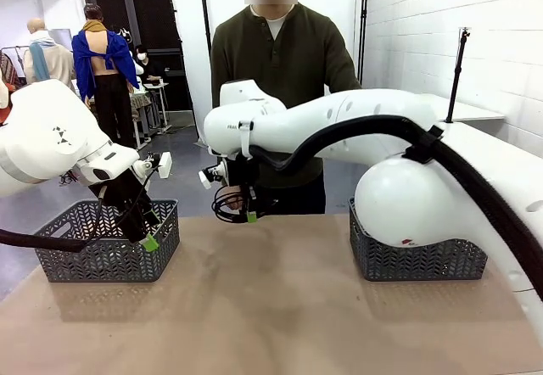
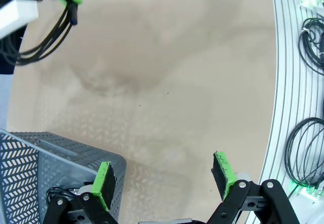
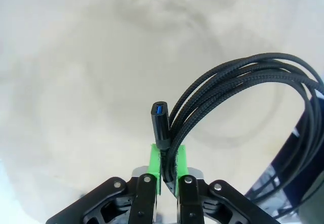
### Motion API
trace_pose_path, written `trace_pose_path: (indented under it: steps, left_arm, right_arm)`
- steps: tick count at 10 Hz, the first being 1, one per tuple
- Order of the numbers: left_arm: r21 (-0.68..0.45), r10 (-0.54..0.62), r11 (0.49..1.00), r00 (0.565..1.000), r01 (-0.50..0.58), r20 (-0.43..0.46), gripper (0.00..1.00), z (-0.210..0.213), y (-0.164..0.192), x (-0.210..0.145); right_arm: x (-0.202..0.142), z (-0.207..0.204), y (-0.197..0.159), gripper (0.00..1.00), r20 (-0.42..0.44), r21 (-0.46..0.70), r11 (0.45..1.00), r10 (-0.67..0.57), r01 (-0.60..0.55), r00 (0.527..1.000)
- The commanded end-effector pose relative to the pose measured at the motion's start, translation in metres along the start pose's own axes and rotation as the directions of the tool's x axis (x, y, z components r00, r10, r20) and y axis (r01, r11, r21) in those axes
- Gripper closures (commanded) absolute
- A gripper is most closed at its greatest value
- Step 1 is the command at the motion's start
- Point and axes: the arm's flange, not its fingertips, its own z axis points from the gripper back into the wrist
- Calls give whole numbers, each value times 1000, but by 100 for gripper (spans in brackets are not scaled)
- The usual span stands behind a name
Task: Organize the cables according to human instructions.
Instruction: Pick up a bundle of cables and place it in the basket indicated by the human.
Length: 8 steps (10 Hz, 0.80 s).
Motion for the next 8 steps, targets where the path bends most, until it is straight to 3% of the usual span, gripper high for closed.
trace_pose_path:
  steps: [1,8]
  left_arm:
    - [2,1,1000,1000,-1,0,0,0,0,1]
    - [2,1,1000,1000,-1,0,0,0,0,1]
  right_arm:
    - [-20,4,32,100,26,56,996,-71,69,997]
    - [-73,41,94,100,36,-2,978,-207,208,978]
